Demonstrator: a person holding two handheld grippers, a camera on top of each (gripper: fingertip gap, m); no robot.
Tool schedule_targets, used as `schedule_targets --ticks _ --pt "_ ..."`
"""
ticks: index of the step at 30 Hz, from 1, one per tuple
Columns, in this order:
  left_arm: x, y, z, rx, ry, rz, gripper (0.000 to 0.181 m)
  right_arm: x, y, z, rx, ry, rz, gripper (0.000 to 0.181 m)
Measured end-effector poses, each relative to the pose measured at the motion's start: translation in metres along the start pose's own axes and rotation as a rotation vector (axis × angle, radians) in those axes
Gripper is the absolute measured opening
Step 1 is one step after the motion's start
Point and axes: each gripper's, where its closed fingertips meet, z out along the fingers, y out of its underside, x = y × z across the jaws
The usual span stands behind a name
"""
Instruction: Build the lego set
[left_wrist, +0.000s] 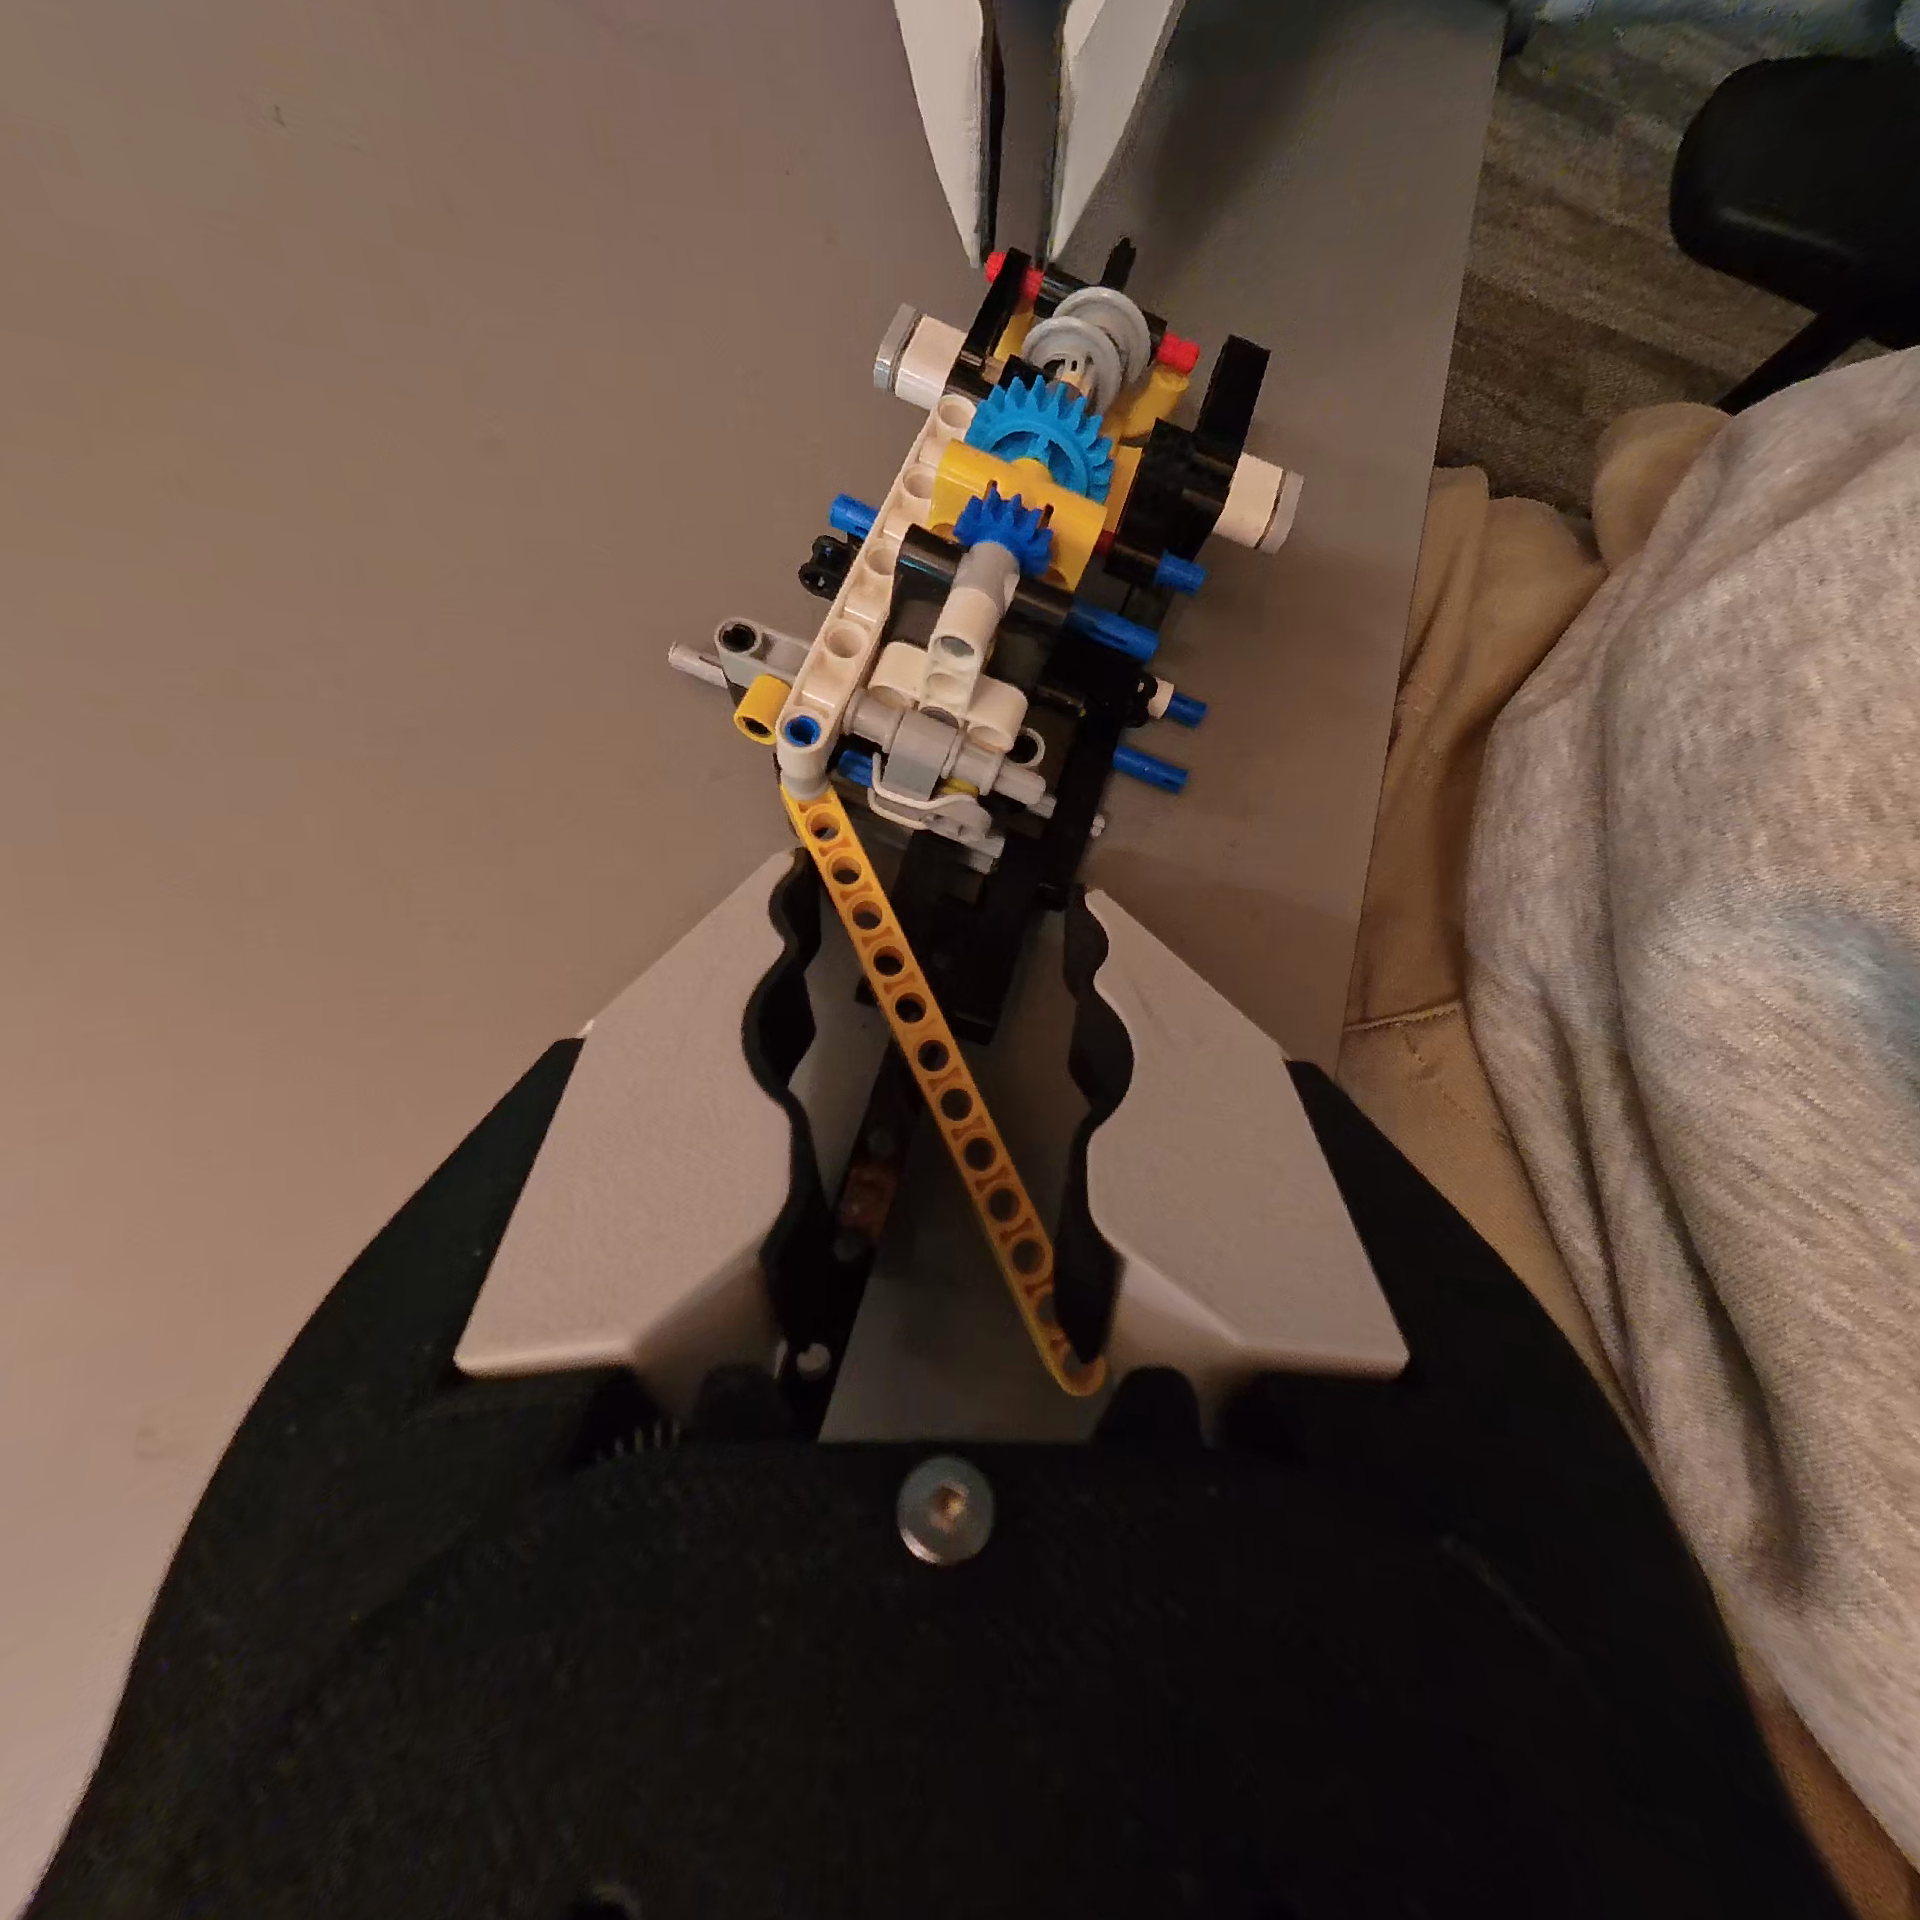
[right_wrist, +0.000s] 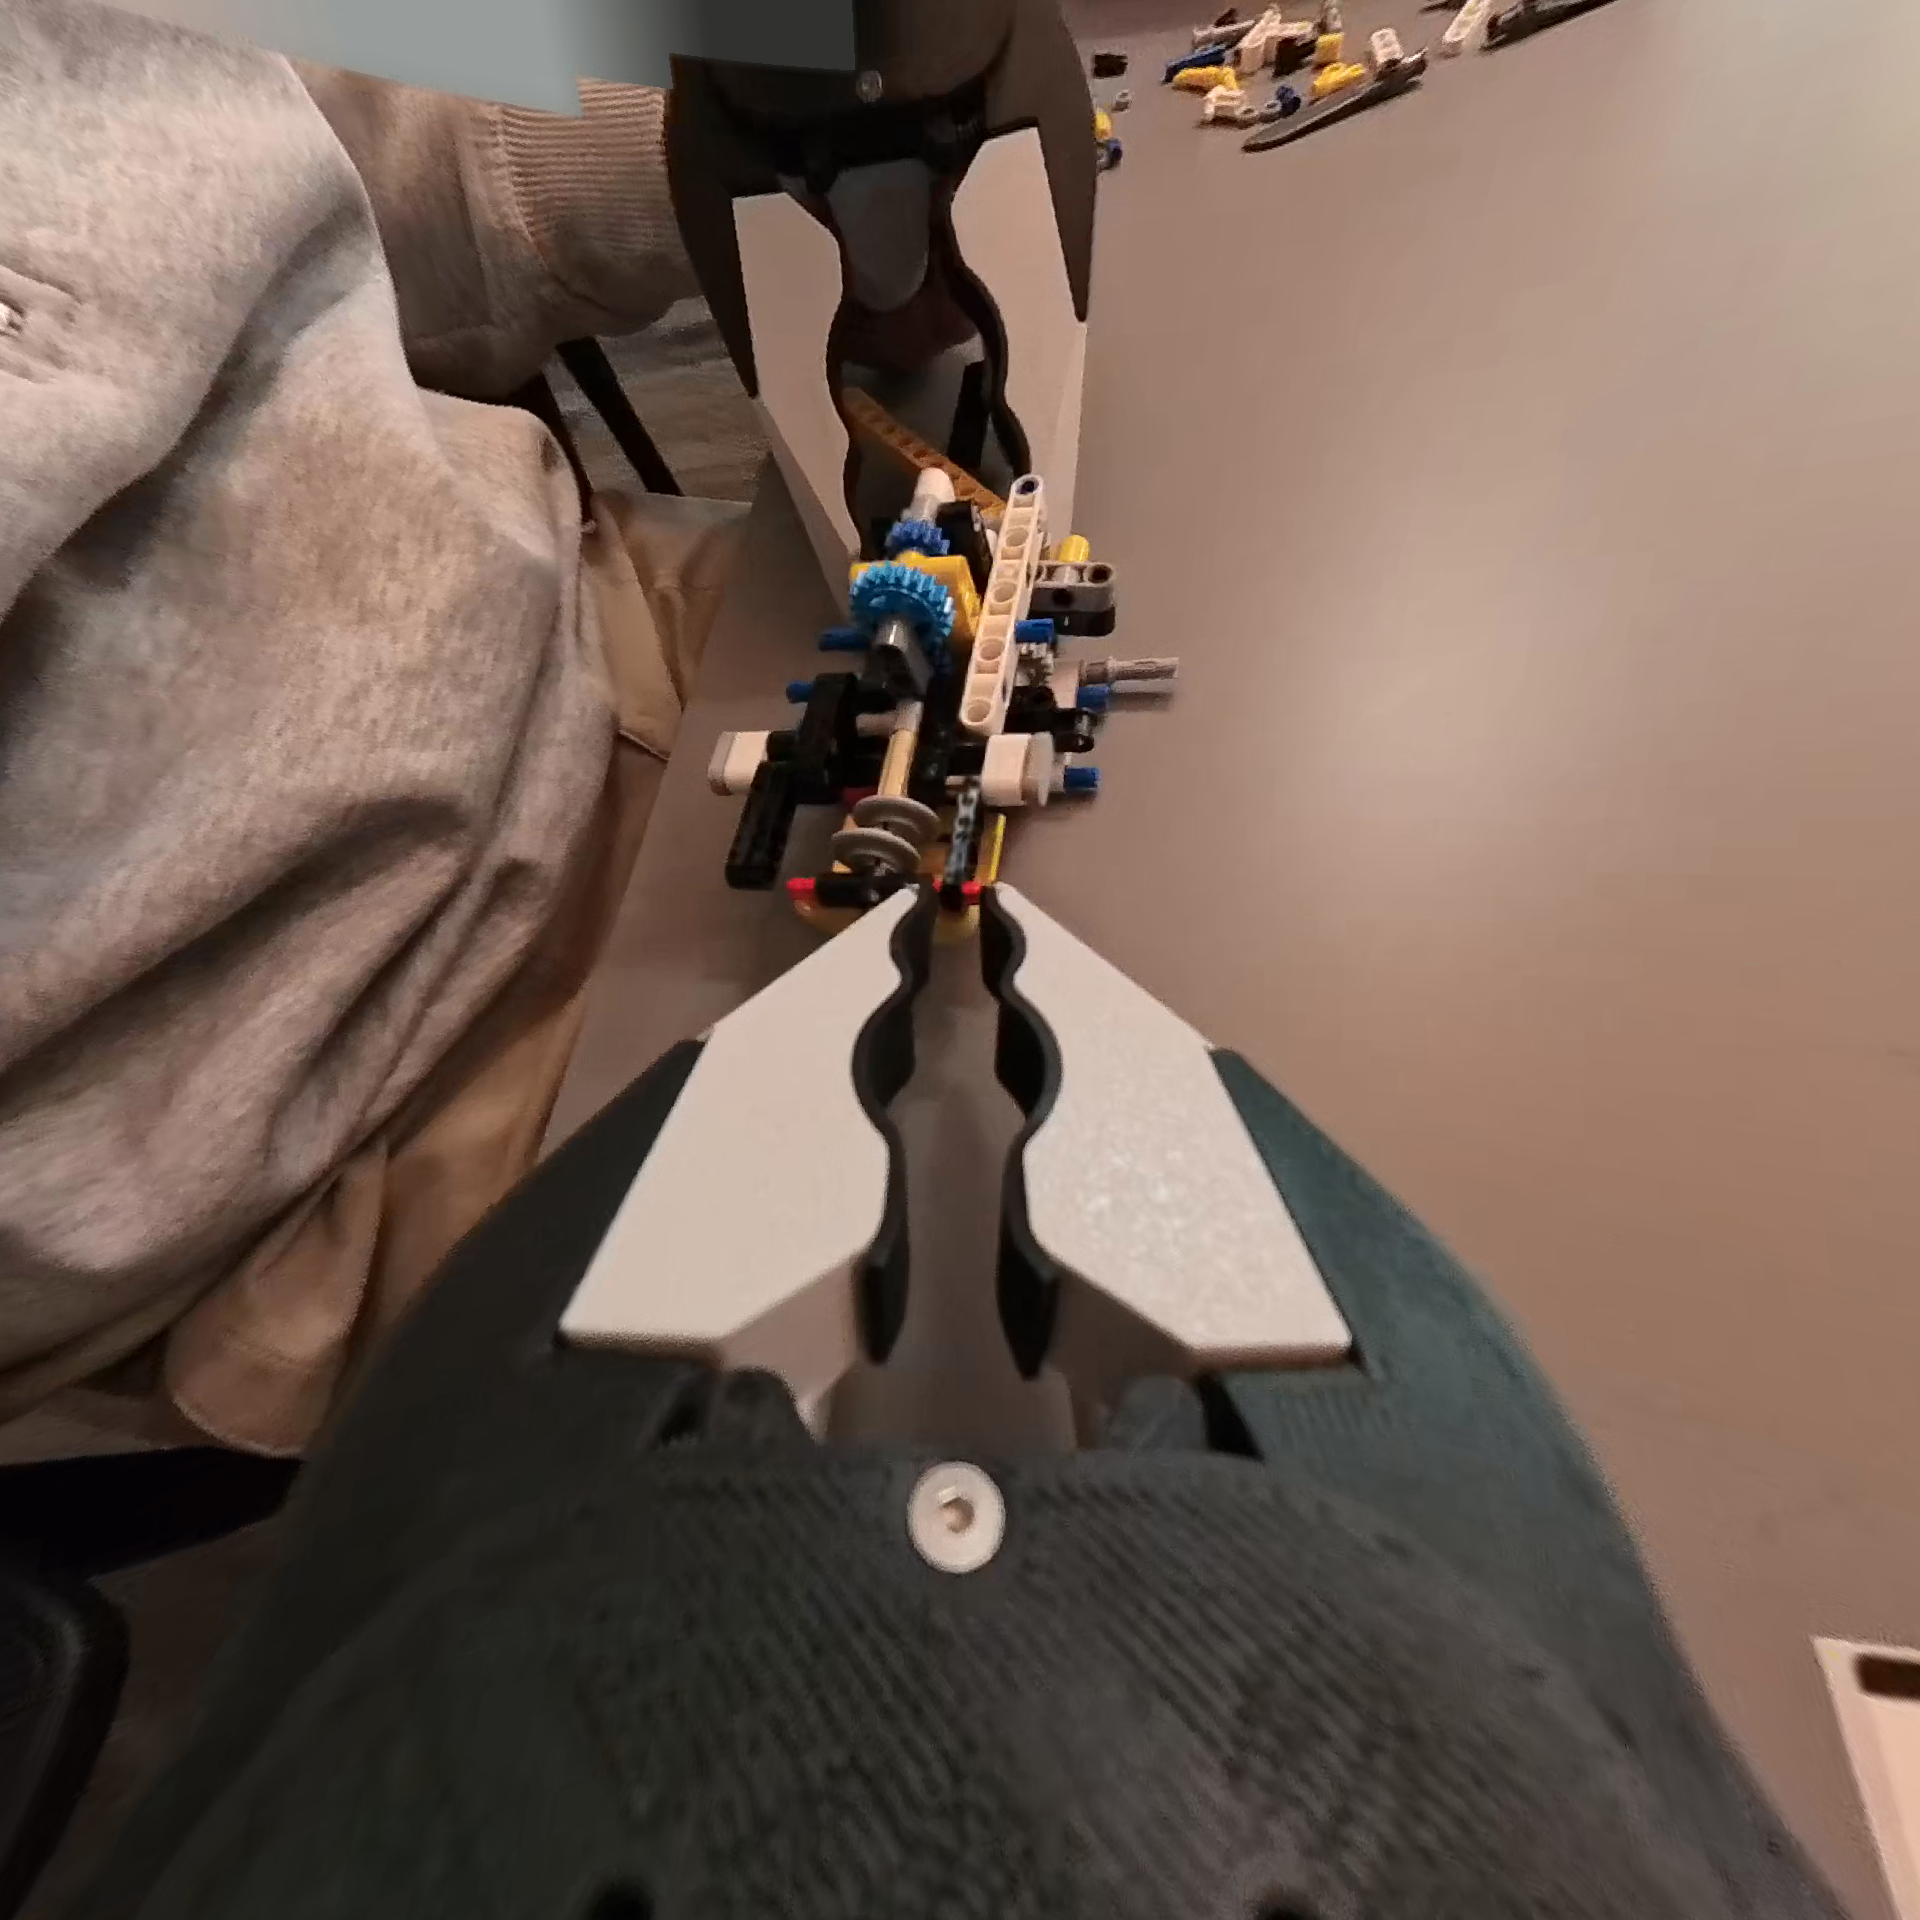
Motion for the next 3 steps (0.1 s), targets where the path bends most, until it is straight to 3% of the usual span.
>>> schedule_targets --ticks 3 --pt "-0.0001 -0.0001 -0.0001 0.0 0.001 -0.001 0.046 -0.0002 0.0001 0.0003 0.005 -0.048 0.033 0.007"
